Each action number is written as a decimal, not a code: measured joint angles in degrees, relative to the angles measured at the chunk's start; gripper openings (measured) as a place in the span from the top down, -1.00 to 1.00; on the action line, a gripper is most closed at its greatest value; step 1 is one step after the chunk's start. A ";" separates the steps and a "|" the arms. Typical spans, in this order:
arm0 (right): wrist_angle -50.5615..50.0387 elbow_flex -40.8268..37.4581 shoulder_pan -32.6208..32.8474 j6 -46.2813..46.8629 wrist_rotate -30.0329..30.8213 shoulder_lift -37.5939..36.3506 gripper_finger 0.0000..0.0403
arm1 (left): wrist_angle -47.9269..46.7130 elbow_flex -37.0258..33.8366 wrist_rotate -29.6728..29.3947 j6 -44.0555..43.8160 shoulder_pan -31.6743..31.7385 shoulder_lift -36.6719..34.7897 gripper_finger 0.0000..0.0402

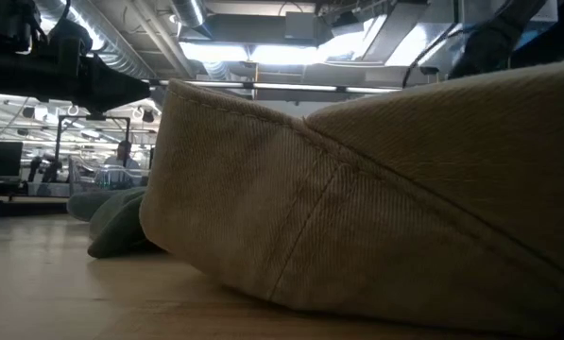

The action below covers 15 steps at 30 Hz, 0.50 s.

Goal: Pick & Place hat
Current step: Put the top brown cap into the right transparent bin

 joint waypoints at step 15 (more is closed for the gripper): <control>-21.61 30.77 0.10 16.34 -18.58 -2.70 0.97 | 0.00 -0.01 0.04 -0.02 0.00 0.00 0.29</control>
